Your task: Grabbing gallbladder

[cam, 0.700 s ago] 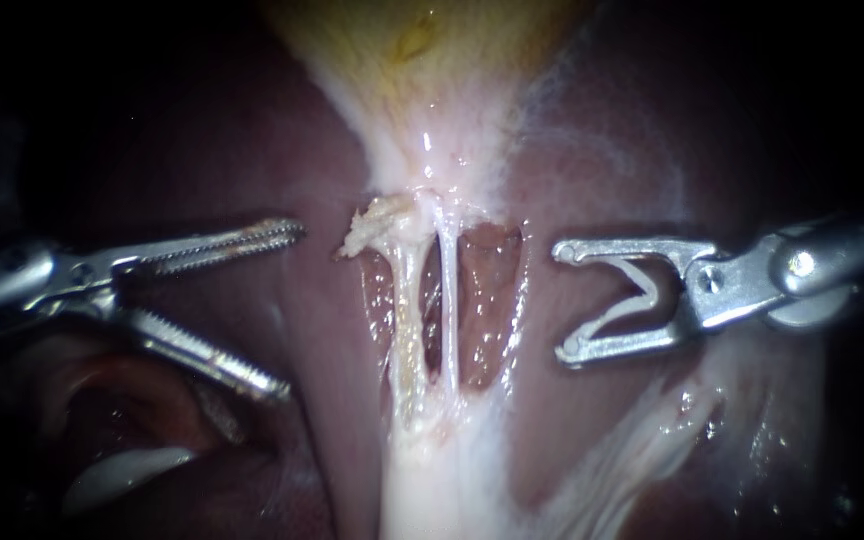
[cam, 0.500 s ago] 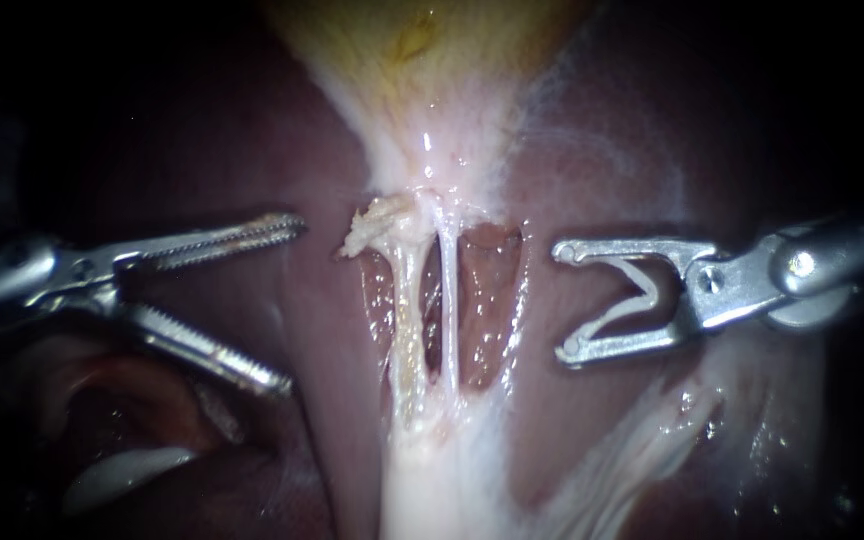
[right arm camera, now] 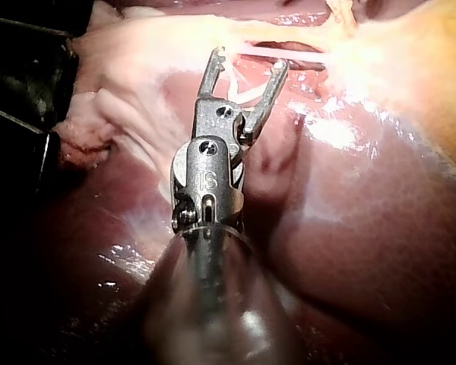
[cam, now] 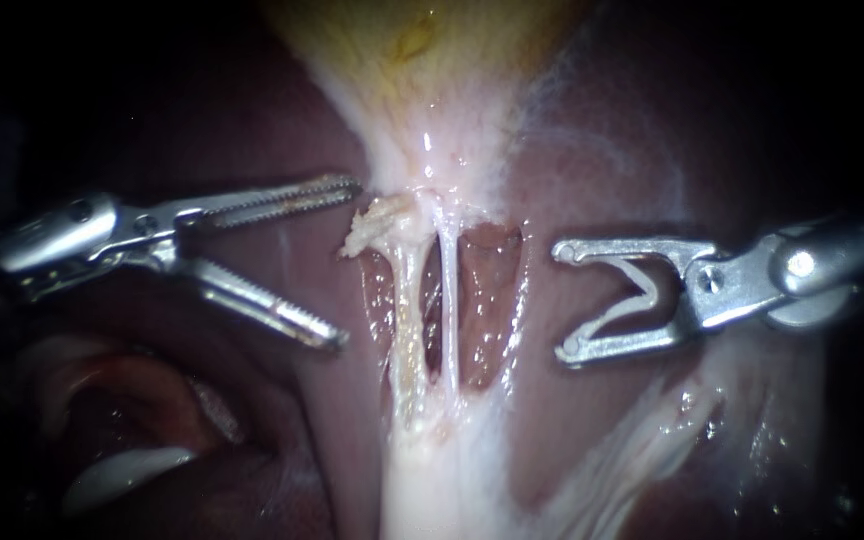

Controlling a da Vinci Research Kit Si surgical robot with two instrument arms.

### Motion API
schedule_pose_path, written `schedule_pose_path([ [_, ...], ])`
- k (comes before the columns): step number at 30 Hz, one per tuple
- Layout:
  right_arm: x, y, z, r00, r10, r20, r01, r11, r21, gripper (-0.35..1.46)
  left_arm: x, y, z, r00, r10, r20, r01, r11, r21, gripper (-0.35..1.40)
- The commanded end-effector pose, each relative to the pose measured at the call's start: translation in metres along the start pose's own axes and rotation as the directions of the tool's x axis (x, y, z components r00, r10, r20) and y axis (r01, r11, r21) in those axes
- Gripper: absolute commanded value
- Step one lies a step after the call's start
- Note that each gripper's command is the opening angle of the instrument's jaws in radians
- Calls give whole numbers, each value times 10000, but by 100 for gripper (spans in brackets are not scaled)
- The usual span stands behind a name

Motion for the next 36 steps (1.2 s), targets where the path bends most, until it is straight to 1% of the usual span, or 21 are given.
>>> schedule_pose_path([
  [1,0,0,0,10000,2,0,-2,10000,0,49,2,2,1,10000,10,-5,-10,10000,8,86],
  [5,0,0,0,10000,2,0,-2,10000,0,49,9,10,5,9999,101,-18,-101,9999,-36,81],
  [10,0,0,0,10000,2,0,-2,10000,0,49,13,14,6,10000,59,-35,-59,9999,-115,61],
  [11,0,0,0,10000,2,0,-2,10000,0,49,14,14,6,10000,60,-64,-60,9999,-108,52],
  [14,0,0,0,10000,2,0,-2,10000,0,49,17,14,4,9995,-50,-307,46,9999,-116,7],
  [15,0,0,0,10000,2,0,-2,10000,0,49,18,14,3,9993,-45,-366,41,9999,-101,-20],
  [16,0,0,0,10000,2,-1,-2,10000,1,49,20,13,2,9989,-95,-453,92,9999,-81,-35],
  [21,0,0,0,10000,2,-1,-2,10000,1,49,26,15,-3,9981,-72,-606,69,10000,-50,-35],
  [23,0,0,0,10000,2,-1,-2,10000,1,49,27,16,-7,9974,-190,-699,184,9998,-84,-35],
  [24,0,0,0,10000,2,-1,-2,10000,1,49,27,16,-8,9972,-248,-702,241,9996,-112,-35],
  [25,0,0,0,10000,2,-1,-2,10000,1,49,27,16,-10,9964,-425,-732,414,9990,-171,-35],
  [27,0,0,0,10000,2,-1,-2,10000,1,49,26,16,-12,9959,-548,-726,538,9984,-168,-35],
  [31,0,0,0,10000,1,-1,-1,10000,2,49,18,15,-23,9944,-775,-718,762,9969,-212,-35],
  [36,0,0,0,10000,1,-1,-1,10000,2,49,-8,7,-45,9933,-908,-720,888,9956,-307,-35],
])
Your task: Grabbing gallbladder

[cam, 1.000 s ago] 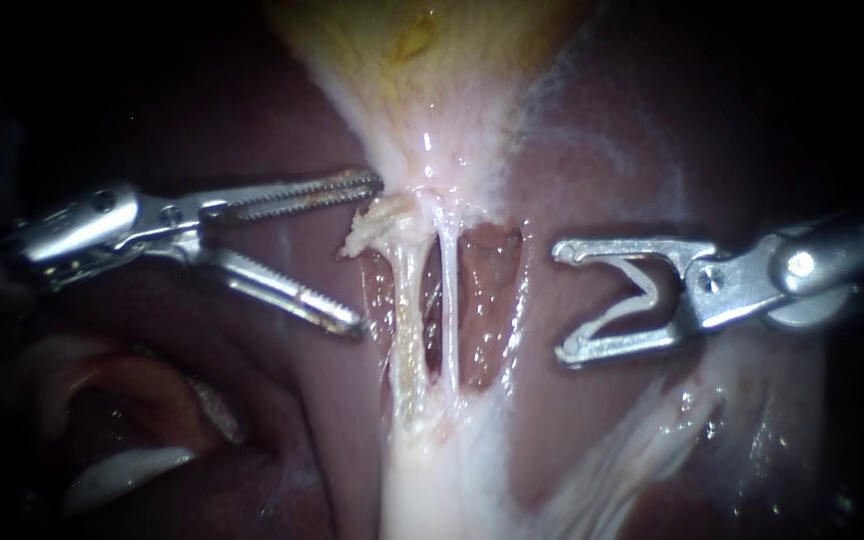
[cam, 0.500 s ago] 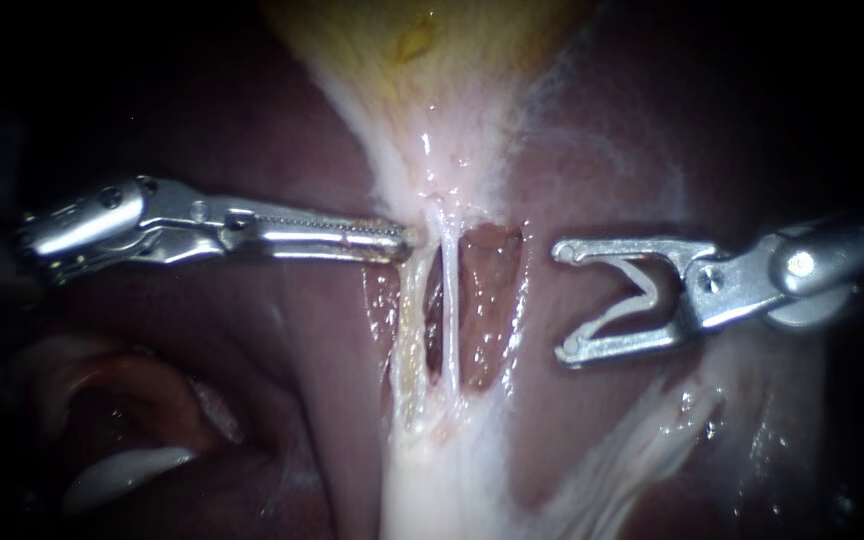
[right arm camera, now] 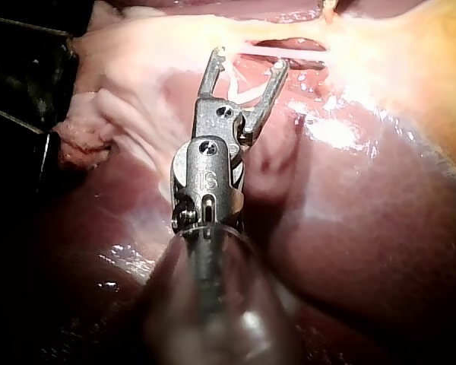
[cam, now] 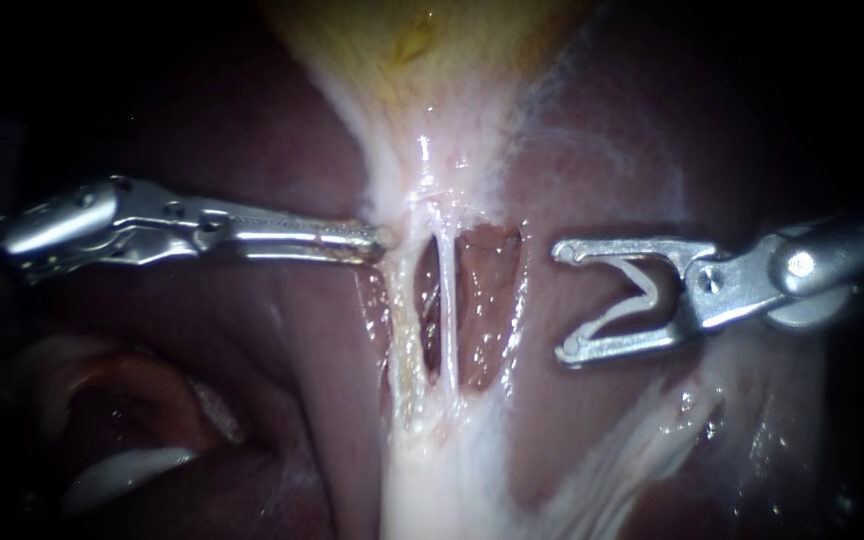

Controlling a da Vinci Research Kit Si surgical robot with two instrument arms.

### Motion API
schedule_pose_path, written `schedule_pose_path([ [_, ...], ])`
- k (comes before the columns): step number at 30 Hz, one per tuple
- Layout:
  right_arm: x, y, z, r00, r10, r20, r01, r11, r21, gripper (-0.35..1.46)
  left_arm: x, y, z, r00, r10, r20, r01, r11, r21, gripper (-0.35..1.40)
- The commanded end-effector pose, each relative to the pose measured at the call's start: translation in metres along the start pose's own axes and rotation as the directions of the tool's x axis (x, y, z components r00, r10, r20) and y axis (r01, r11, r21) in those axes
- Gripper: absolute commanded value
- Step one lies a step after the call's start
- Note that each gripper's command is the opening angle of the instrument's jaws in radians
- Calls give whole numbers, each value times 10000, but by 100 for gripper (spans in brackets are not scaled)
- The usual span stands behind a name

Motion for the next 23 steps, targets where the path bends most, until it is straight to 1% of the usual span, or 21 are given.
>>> schedule_pose_path([
  [1,0,0,0,10000,0,0,0,10000,0,49,-5,-1,-5,10000,-24,4,24,10000,-12,-35],
  [5,0,0,0,10000,0,0,0,10000,-1,49,-29,-5,-27,9998,-187,113,188,9997,-122,-35],
  [8,0,0,0,10000,1,1,-1,10000,-2,49,-42,-5,-38,9991,-341,257,345,9992,-183,-35],
  [9,0,0,0,10000,1,1,-1,10000,-2,49,-44,-5,-41,9990,-360,256,365,9992,-185,-35],
  [11,0,0,0,10000,1,1,-1,10000,-3,49,-47,-5,-44,9988,-384,313,390,9990,-201,-35],
  [23,0,0,0,10000,1,1,-1,10000,-3,49,-43,-5,-43,9988,-367,309,374,9991,-220,-35],
])
